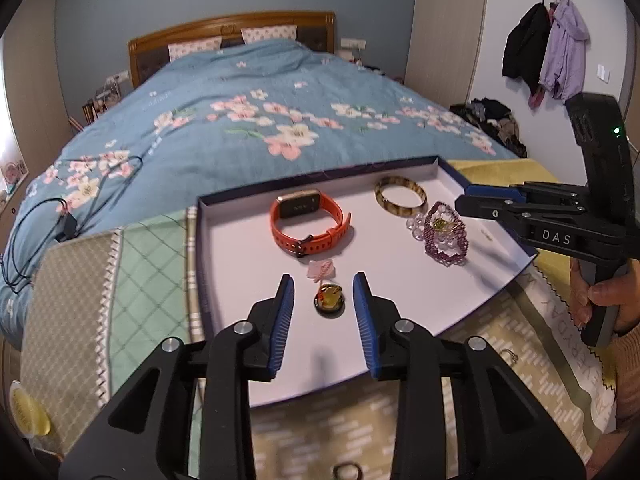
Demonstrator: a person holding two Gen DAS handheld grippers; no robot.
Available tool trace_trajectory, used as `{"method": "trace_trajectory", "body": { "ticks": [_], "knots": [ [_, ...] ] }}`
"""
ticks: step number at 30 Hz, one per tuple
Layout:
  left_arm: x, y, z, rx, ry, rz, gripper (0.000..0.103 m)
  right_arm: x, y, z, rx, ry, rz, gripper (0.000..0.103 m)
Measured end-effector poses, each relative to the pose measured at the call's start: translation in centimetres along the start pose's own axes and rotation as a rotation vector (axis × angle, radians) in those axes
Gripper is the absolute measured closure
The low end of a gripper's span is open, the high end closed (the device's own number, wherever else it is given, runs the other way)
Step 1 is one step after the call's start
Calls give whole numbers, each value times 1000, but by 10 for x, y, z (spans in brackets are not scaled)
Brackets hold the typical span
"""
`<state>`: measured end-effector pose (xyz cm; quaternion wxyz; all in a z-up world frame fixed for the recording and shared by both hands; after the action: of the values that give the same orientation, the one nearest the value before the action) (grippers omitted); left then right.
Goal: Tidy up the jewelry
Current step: 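Withdraw both tools toward the green-bead hair tie and the silver ring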
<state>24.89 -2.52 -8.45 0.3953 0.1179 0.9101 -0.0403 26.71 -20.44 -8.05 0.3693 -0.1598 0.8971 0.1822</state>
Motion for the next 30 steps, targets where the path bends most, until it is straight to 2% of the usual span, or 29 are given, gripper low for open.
{"method": "trace_trajectory", "body": {
  "ticks": [6, 12, 19, 24, 30],
  "knots": [
    [16, 14, -41, 8, -49, -13, 69, 10, 15, -27, -50, -25, -23, 66],
    [49, 18, -66, 19, -37, -1, 66, 33, 27, -46, -85, -11, -30, 64],
    [89, 11, -73, 24, 24, 28, 62, 80, 47, -40, -97, 103, -69, 63],
    [102, 8, -75, 36, 45, 25, 59, 97, 53, -37, -98, 135, -67, 57],
    [111, 1, -69, 44, 79, 31, 61, 107, 59, -34, -88, 162, -70, 57]
  ]
}}
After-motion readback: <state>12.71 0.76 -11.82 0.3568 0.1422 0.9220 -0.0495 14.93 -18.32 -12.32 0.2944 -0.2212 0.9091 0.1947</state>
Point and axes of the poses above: each gripper's, at about its wrist camera, not at the fingertips, and z roughly the way its jaws point, y to its left, x to its underside, the point moved 3 cm from there along z, roughly the way its jaws point, and after that the axes turned 5 degrees about -x, right-handed, at the moved point
